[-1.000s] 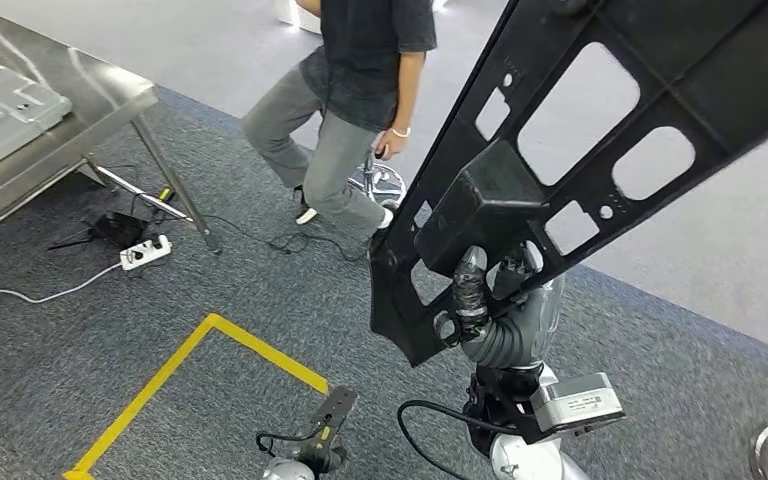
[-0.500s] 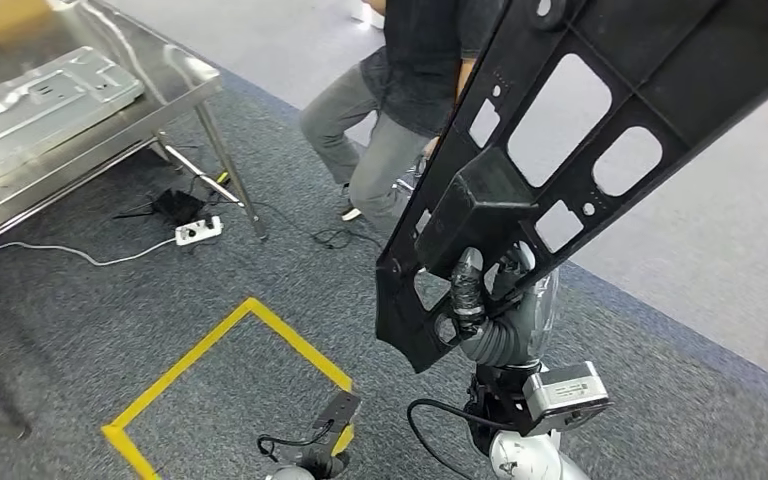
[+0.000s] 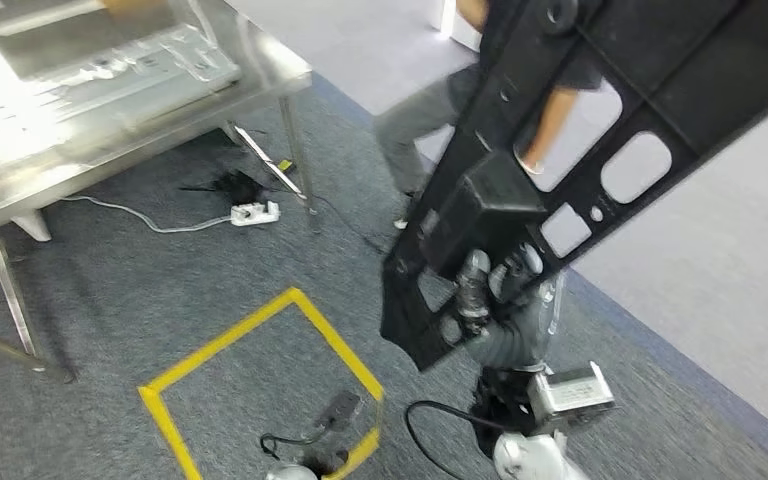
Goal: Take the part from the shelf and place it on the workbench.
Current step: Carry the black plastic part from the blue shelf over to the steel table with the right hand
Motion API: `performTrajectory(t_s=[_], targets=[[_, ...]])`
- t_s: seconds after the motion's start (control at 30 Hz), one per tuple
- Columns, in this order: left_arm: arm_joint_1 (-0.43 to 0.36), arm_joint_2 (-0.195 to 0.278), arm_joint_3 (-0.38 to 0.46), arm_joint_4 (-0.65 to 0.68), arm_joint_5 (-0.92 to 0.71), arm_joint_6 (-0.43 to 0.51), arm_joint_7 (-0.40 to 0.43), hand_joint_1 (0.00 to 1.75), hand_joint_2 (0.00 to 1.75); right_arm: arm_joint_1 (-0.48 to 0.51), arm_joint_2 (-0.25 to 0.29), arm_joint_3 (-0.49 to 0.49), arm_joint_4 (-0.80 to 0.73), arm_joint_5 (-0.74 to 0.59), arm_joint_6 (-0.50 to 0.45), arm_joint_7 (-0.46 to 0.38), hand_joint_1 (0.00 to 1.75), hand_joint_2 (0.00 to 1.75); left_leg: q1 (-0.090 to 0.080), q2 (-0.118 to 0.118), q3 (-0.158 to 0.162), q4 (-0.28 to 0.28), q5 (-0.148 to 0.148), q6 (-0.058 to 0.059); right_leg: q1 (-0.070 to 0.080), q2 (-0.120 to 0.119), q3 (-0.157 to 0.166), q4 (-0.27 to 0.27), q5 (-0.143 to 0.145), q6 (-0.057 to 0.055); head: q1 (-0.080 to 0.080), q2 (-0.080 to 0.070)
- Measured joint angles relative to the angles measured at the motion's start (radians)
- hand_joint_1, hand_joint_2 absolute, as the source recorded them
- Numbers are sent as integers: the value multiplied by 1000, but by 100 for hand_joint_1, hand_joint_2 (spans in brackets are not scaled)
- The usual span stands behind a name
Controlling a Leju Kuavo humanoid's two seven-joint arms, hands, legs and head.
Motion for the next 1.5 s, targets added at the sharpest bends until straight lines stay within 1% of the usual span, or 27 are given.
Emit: performTrajectory(t_s=[0.03, 0.07, 0.1, 0.17, 0.23, 0.27, 0.33, 0.37, 0.43, 0.5, 0.57, 0.6, 0.67, 0.73, 0.8, 0.87, 0.93, 0.97, 1.03, 1.07, 1.1, 1.13, 1.2, 1.27, 1.37, 1.43, 1.5], targets=[[2, 0, 0, 0, 0, 0, 0, 0, 175, 3, -1, 0, 2, 0, 0, 0, 175, 175, -1, -15, -1, 5, -3, 2, -1, 7, -27, 35, 0, 0, 4, 0], [4, 0, 0, 0, 0, 0, 0, 0, 175, 6, -2, 0, 3, 0, 0, 1, 175, 175, 0, -30, -2, 10, -7, 2, -2, 10, -35, 34, 20, 0, 4, 0], [5, 0, 0, 1, 1, 0, 0, 0, 175, 7, -3, 0, 4, 0, 0, 1, 175, 175, 1, -46, -2, 18, -11, 0, -5, 15, -23, -6, 56, 2, 5, 0], [7, 0, 0, 1, 2, -1, -4, 0, 175, 5, -4, 0, 6, -1, 1, 2, 175, 175, 5, -72, -8, 37, -23, -6, -14, 53, 24, -120, 113, 4, 6, 0], [6, 0, 0, 1, 2, 0, -8, 0, 175, 3, -5, 0, 7, -1, 0, 4, 175, 175, 5, -90, -18, 53, -31, -15, -20, 94, 51, -180, 124, 4, 6, 0], [6, 0, 0, 1, 2, 1, -9, 0, 175, 4, -6, 0, 8, -1, 0, 4, 175, 175, 7, -97, -24, 55, -31, -19, -18, 97, 51, -181, 121, 1, 6, 0], [7, 1, 0, 2, 3, 4, -11, 0, 175, 4, -6, 0, 8, 0, -1, 4, 175, 175, 10, -113, -31, 55, -30, -29, -13, 81, 53, -186, 125, -10, 5, 0], [7, 1, 0, 3, 2, 6, -11, 0, 175, 4, -6, 0, 9, 0, -2, 3, 175, 175, 11, -107, -33, 57, -30, -34, -13, 71, 56, -190, 126, -16, 5, 0], [7, 2, 0, 3, 1, 7, -12, 0, 175, 3, -6, 0, 9, 1, -2, 1, 175, 175, 9, -56, -53, 94, -51, -46, -15, 47, 65, -200, 127, -28, 0, 0], [7, 3, 0, 4, 0, 8, -12, 0, 175, 3, -6, 0, 8, 2, -2, 0, 175, 175, 11, 0, -106, 196, -98, -57, -12, 20, 73, -204, 123, -36, -6, 0], [8, 3, 0, 4, 0, 5, -16, 0, 175, 5, -6, 0, 9, 12, -2, 1, 175, 175, 17, 14, -166, 294, -127, -63, -10, -8, 76, -203, 117, -39, -6, 0], [12, 8, 0, 4, 0, -4, -30, 0, 175, 9, -6, -2, 9, 27, -2, 3, 175, 175, 18, 16, -174, 301, -116, -64, -10, -22, 78, -203, 114, -39, -6, 0], [39, 38, 0, 4, 6, -47, -109, 0, 175, 28, -6, -12, 4, 75, -2, 12, 175, 175, 18, 33, -129, 205, -51, -61, -10, -48, 89, -203, 104, -36, -6, 0], [88, 99, 0, 5, 19, -121, -238, 0, 175, 64, -12, -31, -14, 106, -3, 18, 175, 175, 9, 74, -63, 83, -12, -54, -6, -67, 105, -207, 93, -30, -6, 0], [137, 158, 0, 10, 29, -174, -326, 0, 175, 92, -26, -50, -36, 110, -3, 21, 175, 175, 0, 94, -39, 44, -18, -45, -1, -79, 115, -213, 86, -22, -4, 0], [169, 201, 0, 17, 31, -185, -341, 0, 175, 105, -37, -62, -52, 118, -3, 33, 175, 175, 2, 76, -32, 34, -19, -33, 1, -90, 123, -218, 80, -11, -4, 0], [180, 227, 0, 21, 28, -179, -325, 0, 175, 114, -44, -69, -64, 137, -3, 49, 175, 175, 7, 56, -15, 16, -17, -22, -3, -60, 121, -192, 59, -3, -2, 0], [180, 232, 0, 21, 26, -175, -316, 0, 175, 117, -47, -73, -69, 147, -3, 55, 175, 175, 10, 46, -6, 9, -17, -16, -5, -35, 103, -150, 37, 0, 1, 0], [179, 235, 0, 21, 26, -166, -292, 0, 175, 122, -51, -77, -74, 165, -3, 63, 175, 175, 9, 28, 3, 7, -23, -7, -4, 4, 32, -19, -14, 0, 7, 0], [179, 236, 0, 21, 27, -159, -278, 0, 175, 127, -53, -79, -75, 173, -3, 66, 175, 175, 9, 19, 6, 7, -28, -5, -4, 9, -5, 35, -25, 0, 10, 0], [179, 237, 0, 21, 28, -149, -265, 0, 175, 132, -53, -83, -75, 180, -3, 69, 175, 175, 8, 11, 10, 9, -33, -4, -3, 12, -28, 59, -17, 0, 11, 0], [180, 237, 0, 21, 28, -139, -254, 0, 175, 137, -54, -87, -75, 185, -3, 71, 175, 175, 8, 4, 15, 11, -39, -5, -4, 12, -32, 45, 10, 0, 11, 0], [180, 239, 0, 21, 28, -125, -244, 0, 175, 140, -54, -95, -77, 189, -3, 73, 175, 175, 9, -7, 25, 20, -56, -10, -5, 15, 7, -71, 91, -1, 12, 0], [179, 239, 0, 21, 28, -121, -241, 0, 175, 142, -54, -102, -83, 176, -3, 69, 175, 175, 6, -13, 28, 34, -79, -19, -5, 19, 55, -175, 121, -6, 14, 0], [182, 240, 0, 21, 27, -126, -237, 0, 175, 148, -55, -111, -91, 154, -3, 62, 175, 175, 4, -16, 35, 37, -100, -35, -2, 22, 78, -203, 103, -23, 15, 0], [183, 244, 0, 21, 25, -140, -235, 0, 175, 150, -55, -114, -96, 148, -1, 61, 175, 175, 7, -5, 32, 66, -109, -48, -5, 20, 100, -212, 94, -35, 10, 0], [184, 249, 0, 21, 23, -157, -236, 0, 175, 151, -55, -114, -101, 145, 0, 60, 175, 175, 13, 7, -24, 165, -135, -61, -7, 15, 132, -225, 80, -43, 4, 0]])
